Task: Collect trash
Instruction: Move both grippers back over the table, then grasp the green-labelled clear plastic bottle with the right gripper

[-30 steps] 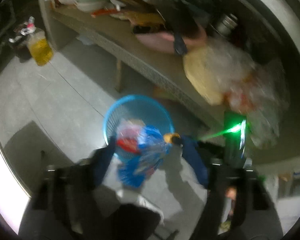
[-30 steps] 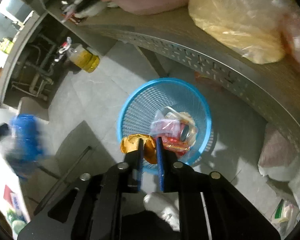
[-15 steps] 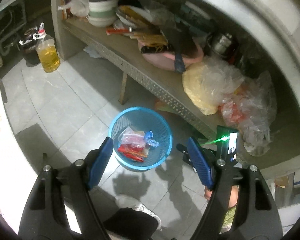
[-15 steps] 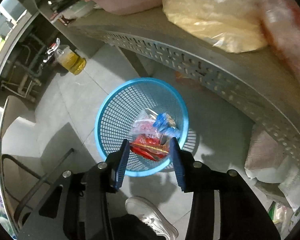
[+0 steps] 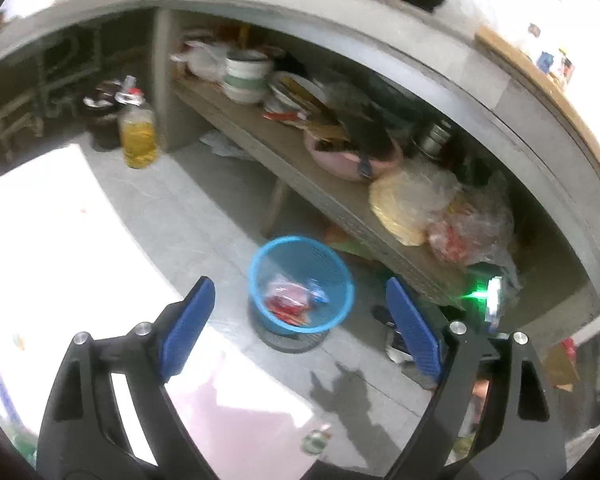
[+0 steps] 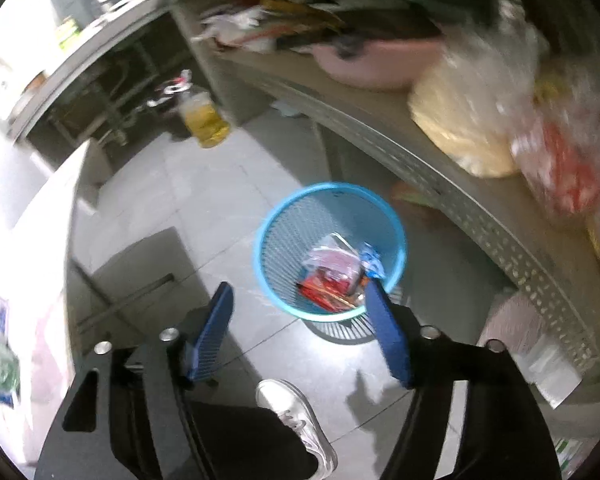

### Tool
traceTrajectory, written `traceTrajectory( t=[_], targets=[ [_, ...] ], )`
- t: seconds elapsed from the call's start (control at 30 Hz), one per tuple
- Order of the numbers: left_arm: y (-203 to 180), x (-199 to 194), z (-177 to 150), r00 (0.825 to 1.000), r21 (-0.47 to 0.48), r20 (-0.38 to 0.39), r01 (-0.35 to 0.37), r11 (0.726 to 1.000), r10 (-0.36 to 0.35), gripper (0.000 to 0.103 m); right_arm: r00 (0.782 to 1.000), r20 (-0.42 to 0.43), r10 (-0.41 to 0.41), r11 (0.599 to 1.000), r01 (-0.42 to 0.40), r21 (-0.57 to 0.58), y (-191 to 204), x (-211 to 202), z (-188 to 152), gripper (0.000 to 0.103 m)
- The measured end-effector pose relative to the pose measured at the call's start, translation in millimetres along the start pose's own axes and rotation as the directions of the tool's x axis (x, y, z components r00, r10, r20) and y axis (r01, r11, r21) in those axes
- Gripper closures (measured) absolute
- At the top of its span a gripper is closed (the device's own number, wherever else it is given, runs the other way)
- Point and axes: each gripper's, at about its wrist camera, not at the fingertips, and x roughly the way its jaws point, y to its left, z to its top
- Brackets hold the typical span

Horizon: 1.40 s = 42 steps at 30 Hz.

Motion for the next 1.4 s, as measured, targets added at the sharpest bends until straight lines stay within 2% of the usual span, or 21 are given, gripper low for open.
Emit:
traceTrajectory(
  t=[0.1,0.2,0.3,0.37,0.5,0.6,0.63,0.73,0.8,1.03,1.13,1.23,1.4],
  targets=[
    [13.4,-22.0,-13.4,0.997,-0.021,0.037,-0.060,0.998,0.061,0.017,0.999,0.034,0.002,0.998,0.001,-0.066,26.4,-18.6,-1.7,0.021],
    [28.7,-37.2,-28.3,0.996,-0.061,0.036,-0.084,0.995,0.086,0.013,0.996,0.078,-0.030,0.989,0.041,-0.140,54.6,-34.1,-2.0,0.013],
    [46.3,-51.1,-46.4,0.998,-0.102,0.003,-0.057,0.993,0.057,0.013,0.990,0.129,-0.058,0.979,0.081,-0.186,77.0,-47.3,-2.1,0.007],
    [57.1,-61.9,-59.3,0.998,-0.138,0.004,-0.065,0.988,0.066,0.012,0.985,0.151,-0.089,0.969,0.121,-0.217,91.5,-53.1,-2.7,0.007],
    [79.8,-87.7,-82.3,0.991,-0.223,0.054,-0.111,0.968,0.126,0.009,0.969,0.198,-0.147,0.942,0.198,-0.271,115.3,-59.7,-5.5,0.007],
    [95.9,-108.6,-96.7,0.982,-0.278,0.100,-0.129,0.952,0.162,0.008,0.964,0.227,-0.141,0.924,0.210,-0.318,130.4,-65.3,-7.9,0.007],
    [99.1,-112.5,-99.6,0.979,-0.285,0.107,-0.134,0.949,0.171,0.008,0.966,0.224,-0.130,0.923,0.201,-0.329,134.1,-66.2,-8.3,0.007],
    [114.0,-126.0,-112.5,0.961,-0.311,0.105,-0.212,0.926,0.255,0.008,0.974,0.214,-0.072,0.924,0.146,-0.355,143.7,-71.5,-10.4,0.007],
    [123.7,-137.5,-124.3,0.949,-0.331,0.100,-0.251,0.910,0.298,0.008,0.976,0.217,-0.010,0.925,0.092,-0.369,149.0,-77.8,-13.2,0.007],
    [145.3,-173.0,-162.2,0.913,-0.368,0.123,-0.321,0.873,0.388,0.008,0.965,0.204,0.166,0.910,-0.070,-0.408,177.7,-87.7,-20.2,0.006],
    [151.6,-179.9,-174.3,0.908,-0.370,0.130,-0.328,0.869,0.398,0.008,0.951,0.175,0.255,0.881,-0.154,-0.447,200.0,-93.6,-23.6,0.007],
    [161.4,-186.6,-186.5,0.913,-0.385,0.130,-0.312,0.869,0.386,0.008,0.934,0.134,0.330,0.841,-0.226,-0.492,221.5,-98.6,-29.9,0.007],
    [178.6,-194.8,-202.8,0.906,-0.423,0.117,-0.326,0.846,0.407,0.008,0.897,0.029,0.441,0.739,-0.345,-0.579,264.0,-105.4,-40.8,0.007]
  ],
)
